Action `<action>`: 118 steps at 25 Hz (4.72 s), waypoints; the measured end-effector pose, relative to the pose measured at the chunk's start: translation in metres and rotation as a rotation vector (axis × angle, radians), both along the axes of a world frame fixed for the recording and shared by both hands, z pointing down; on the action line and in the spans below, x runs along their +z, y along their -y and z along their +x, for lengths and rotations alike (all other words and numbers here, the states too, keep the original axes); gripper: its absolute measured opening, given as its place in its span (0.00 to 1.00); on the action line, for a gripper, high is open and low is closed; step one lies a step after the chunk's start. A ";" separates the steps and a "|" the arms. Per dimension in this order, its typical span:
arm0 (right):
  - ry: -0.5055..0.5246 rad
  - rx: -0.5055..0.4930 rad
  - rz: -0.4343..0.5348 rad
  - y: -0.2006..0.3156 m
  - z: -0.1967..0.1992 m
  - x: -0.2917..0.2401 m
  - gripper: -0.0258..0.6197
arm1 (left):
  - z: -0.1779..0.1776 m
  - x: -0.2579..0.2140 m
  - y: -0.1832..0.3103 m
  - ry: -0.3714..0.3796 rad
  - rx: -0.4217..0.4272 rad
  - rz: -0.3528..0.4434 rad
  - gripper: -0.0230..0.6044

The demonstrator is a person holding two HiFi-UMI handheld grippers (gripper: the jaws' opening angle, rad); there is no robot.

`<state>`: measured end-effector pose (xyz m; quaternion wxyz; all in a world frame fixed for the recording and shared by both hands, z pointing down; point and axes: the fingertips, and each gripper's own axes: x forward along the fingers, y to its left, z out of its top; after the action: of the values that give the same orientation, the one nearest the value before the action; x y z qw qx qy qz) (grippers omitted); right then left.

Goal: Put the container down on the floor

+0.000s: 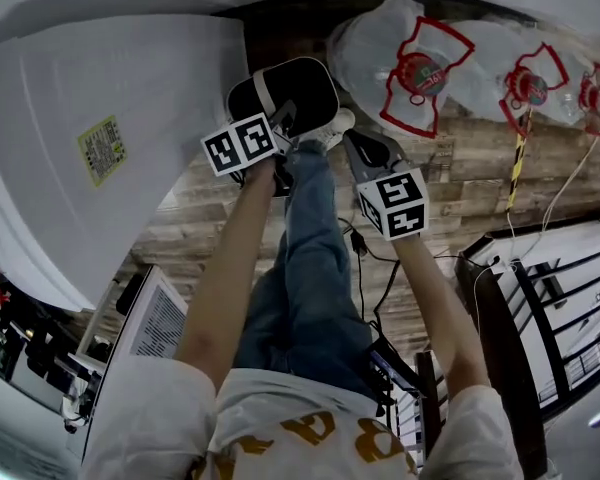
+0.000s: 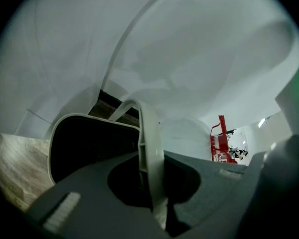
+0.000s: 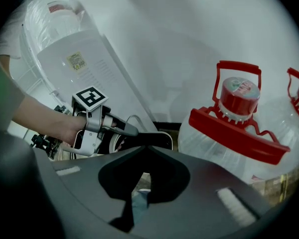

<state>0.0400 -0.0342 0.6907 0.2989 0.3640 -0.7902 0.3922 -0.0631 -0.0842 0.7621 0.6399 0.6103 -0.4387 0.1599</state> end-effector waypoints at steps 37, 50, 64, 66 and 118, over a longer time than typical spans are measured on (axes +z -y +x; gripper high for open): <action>0.036 -0.019 -0.088 -0.001 -0.023 0.034 0.08 | -0.023 0.108 0.014 0.169 0.020 -0.049 0.04; 0.032 -0.029 -0.059 0.010 -0.015 0.038 0.08 | -0.027 0.111 0.013 0.221 0.007 -0.002 0.04; 0.018 -0.020 -0.030 0.002 -0.008 0.040 0.08 | -0.052 0.117 0.001 0.371 0.063 -0.031 0.13; 0.020 -0.019 -0.032 0.001 -0.008 0.041 0.08 | -0.056 0.119 -0.005 0.388 0.059 -0.055 0.16; -0.077 -0.074 0.119 0.018 -0.017 -0.009 0.08 | -0.108 0.068 -0.028 0.586 0.075 -0.091 0.26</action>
<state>0.0233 -0.0517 0.6813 0.3214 0.3664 -0.8129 0.3189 -0.1710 -0.0560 0.8299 0.5063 0.5246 -0.5743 0.3724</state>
